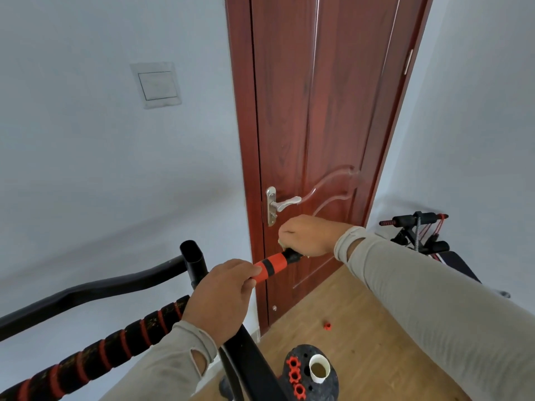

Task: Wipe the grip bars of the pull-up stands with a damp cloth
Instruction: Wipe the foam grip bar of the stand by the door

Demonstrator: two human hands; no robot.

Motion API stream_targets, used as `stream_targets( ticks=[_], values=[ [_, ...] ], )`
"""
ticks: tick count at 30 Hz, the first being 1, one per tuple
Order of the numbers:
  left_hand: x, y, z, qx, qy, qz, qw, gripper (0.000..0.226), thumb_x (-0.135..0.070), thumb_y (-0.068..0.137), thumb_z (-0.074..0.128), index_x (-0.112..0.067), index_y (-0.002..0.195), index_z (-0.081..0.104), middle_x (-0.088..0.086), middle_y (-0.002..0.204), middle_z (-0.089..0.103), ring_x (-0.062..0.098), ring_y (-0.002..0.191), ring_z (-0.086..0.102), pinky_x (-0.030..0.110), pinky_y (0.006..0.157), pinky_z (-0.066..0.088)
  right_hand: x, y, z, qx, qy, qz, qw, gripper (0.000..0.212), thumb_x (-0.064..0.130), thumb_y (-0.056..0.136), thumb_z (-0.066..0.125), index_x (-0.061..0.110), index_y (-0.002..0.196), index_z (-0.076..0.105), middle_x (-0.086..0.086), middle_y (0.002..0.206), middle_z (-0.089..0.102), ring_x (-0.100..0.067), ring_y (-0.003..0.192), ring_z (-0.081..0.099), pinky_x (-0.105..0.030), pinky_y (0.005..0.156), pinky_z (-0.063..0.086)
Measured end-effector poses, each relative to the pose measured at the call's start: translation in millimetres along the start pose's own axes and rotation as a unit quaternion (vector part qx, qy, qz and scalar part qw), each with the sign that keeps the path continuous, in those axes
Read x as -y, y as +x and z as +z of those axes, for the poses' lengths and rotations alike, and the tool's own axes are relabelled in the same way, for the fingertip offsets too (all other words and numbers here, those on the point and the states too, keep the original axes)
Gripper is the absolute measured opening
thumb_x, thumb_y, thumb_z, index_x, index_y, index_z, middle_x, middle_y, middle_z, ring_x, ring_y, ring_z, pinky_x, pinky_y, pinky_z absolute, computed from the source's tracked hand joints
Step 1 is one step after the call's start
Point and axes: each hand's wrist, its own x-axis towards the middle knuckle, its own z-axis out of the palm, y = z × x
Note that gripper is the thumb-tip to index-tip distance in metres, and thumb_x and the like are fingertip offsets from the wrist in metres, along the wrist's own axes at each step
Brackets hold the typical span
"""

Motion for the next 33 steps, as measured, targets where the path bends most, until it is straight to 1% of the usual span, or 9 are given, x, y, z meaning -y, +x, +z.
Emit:
stream_targets(
  ticks=[5,8,12,16,19,22,26,29,33],
  values=[
    [-1,-2,-1,0.001,-0.01,0.002,1.0,0.024,-0.028,0.102,0.052,-0.033,0.124,0.063,-0.019,0.117,0.062,0.001,0.1,0.052,0.017,0.098,0.042,-60,-12,-17,-0.025,-0.001,0.102,0.994,0.029,0.02,0.098,0.046,0.015,0.073,0.059,0.002,0.076,0.056,-0.018,0.072,0.051,-0.036,0.073,0.045],
    [0,-2,-1,0.009,-0.011,0.0,1.0,0.025,-0.028,0.103,0.051,-0.033,0.124,0.062,-0.019,0.116,0.061,0.002,0.1,0.052,0.019,0.098,0.044,-85,-13,-8,-0.106,0.014,0.159,0.981,0.034,0.025,0.1,0.04,0.015,0.076,0.062,-0.001,0.079,0.062,-0.021,0.075,0.06,-0.04,0.076,0.053],
    [1,2,0,0.008,-0.014,-0.002,1.0,0.025,-0.028,0.103,0.051,-0.034,0.124,0.063,-0.02,0.114,0.061,0.002,0.097,0.051,0.015,0.094,0.041,-56,-42,22,-0.331,0.161,0.021,0.93,0.029,0.013,0.1,0.044,0.028,0.08,0.059,0.009,0.085,0.07,-0.009,0.087,0.067,-0.036,0.095,0.049],
    [1,1,-1,0.019,-0.018,-0.007,1.0,0.024,-0.028,0.102,0.053,-0.034,0.123,0.064,-0.022,0.11,0.06,0.003,0.097,0.053,0.015,0.093,0.041,-15,-53,90,-0.385,-0.037,-0.147,0.91,0.039,0.015,0.098,0.05,0.019,0.133,0.067,0.001,0.143,0.063,-0.016,0.136,0.055,-0.042,0.121,0.034],
    [3,2,-3,0.025,-0.02,-0.018,0.999,0.025,-0.027,0.102,0.054,-0.032,0.125,0.064,-0.018,0.115,0.061,0.003,0.098,0.053,0.017,0.097,0.041,-52,-44,105,-0.412,-0.122,-0.157,0.889,0.046,0.011,0.094,0.057,0.01,0.14,0.063,-0.006,0.148,0.059,-0.021,0.137,0.056,-0.048,0.117,0.04],
    [-1,2,-5,0.026,-0.013,-0.018,0.999,0.025,-0.027,0.102,0.054,-0.03,0.124,0.064,-0.015,0.115,0.062,0.002,0.098,0.051,0.018,0.1,0.042,-89,-50,91,-0.405,-0.154,-0.059,0.899,0.046,-0.001,0.088,0.069,0.013,0.131,0.068,-0.007,0.14,0.065,-0.024,0.127,0.064,-0.051,0.112,0.045],
    [-1,-1,-8,0.04,-0.015,-0.03,0.999,0.027,-0.026,0.103,0.053,-0.028,0.127,0.063,-0.014,0.118,0.061,0.001,0.1,0.049,0.02,0.104,0.041,-90,-74,64,-0.42,-0.009,0.098,0.902,0.028,0.005,0.096,0.06,0.032,0.094,0.065,0.011,0.093,0.072,-0.017,0.09,0.071,-0.042,0.094,0.054],
    [-6,-1,-12,0.069,-0.011,-0.031,0.997,0.03,-0.025,0.104,0.048,-0.027,0.132,0.059,-0.01,0.124,0.061,0.009,0.109,0.054,0.031,0.107,0.044,-51,-86,44,-0.447,0.24,0.083,0.858,0.02,0.026,0.107,0.053,0.03,0.103,0.072,0.008,0.086,0.075,-0.01,0.075,0.068,-0.028,0.072,0.056],
    [-15,-9,-30,0.092,0.065,-0.005,0.994,0.046,-0.026,0.104,0.05,-0.027,0.149,0.04,0.0,0.157,0.04,0.024,0.14,0.04,0.042,0.12,0.032,12,-93,18,-0.402,0.402,0.027,0.822,0.025,0.031,0.107,0.052,0.044,0.102,0.073,0.01,0.087,0.076,-0.011,0.075,0.07,-0.029,0.079,0.058]
  ],
)
